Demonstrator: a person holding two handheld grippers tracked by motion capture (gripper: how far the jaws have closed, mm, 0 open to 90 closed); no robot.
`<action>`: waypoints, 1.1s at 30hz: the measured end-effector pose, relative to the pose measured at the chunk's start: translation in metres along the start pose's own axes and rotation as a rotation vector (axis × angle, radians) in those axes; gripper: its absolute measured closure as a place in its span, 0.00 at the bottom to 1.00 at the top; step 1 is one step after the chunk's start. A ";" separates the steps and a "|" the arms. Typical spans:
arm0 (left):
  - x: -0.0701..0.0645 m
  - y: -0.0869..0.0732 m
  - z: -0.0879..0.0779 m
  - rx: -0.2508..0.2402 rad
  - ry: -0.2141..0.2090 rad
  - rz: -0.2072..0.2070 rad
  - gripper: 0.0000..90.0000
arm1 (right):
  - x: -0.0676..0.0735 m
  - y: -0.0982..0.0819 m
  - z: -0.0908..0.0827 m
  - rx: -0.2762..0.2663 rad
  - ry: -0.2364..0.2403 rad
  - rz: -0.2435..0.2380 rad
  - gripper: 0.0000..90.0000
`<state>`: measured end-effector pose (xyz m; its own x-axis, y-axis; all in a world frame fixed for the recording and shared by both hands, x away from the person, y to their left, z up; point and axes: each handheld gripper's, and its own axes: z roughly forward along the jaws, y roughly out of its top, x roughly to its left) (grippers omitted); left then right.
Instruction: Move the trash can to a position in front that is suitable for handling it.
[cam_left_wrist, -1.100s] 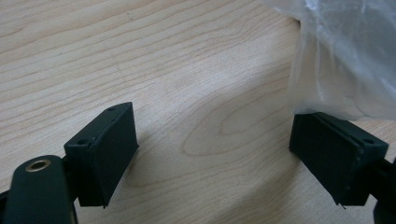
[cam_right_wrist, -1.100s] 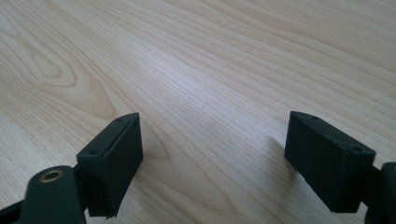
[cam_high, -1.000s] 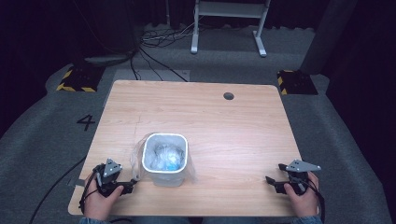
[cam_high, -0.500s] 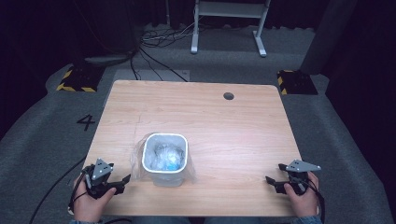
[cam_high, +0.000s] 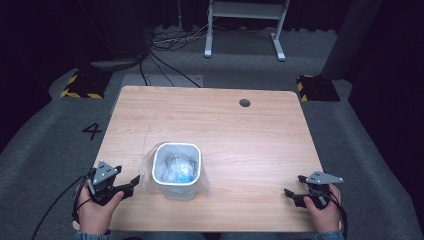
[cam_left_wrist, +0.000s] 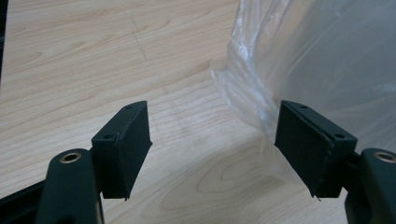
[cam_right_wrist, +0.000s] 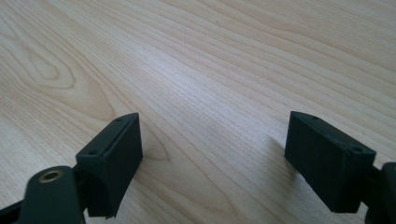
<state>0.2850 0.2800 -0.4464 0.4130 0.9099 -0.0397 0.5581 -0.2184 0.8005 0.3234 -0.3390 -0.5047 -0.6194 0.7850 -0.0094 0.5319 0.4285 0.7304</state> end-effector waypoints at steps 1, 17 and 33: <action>-0.002 0.001 0.002 -0.001 -0.010 -0.002 0.29 | 0.000 0.000 0.000 0.000 0.000 0.001 0.21; -0.037 0.010 0.035 0.017 -0.093 0.028 0.42 | 0.001 0.000 0.000 0.000 -0.004 0.007 0.21; -0.089 0.030 0.066 0.021 -0.177 0.095 0.42 | 0.001 0.000 0.000 0.000 -0.004 0.006 0.21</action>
<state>0.3128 0.1692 -0.4587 0.5836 0.8089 -0.0712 0.5251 -0.3090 0.7929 0.3231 -0.3384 -0.5047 -0.6142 0.7891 -0.0078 0.5356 0.4240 0.7303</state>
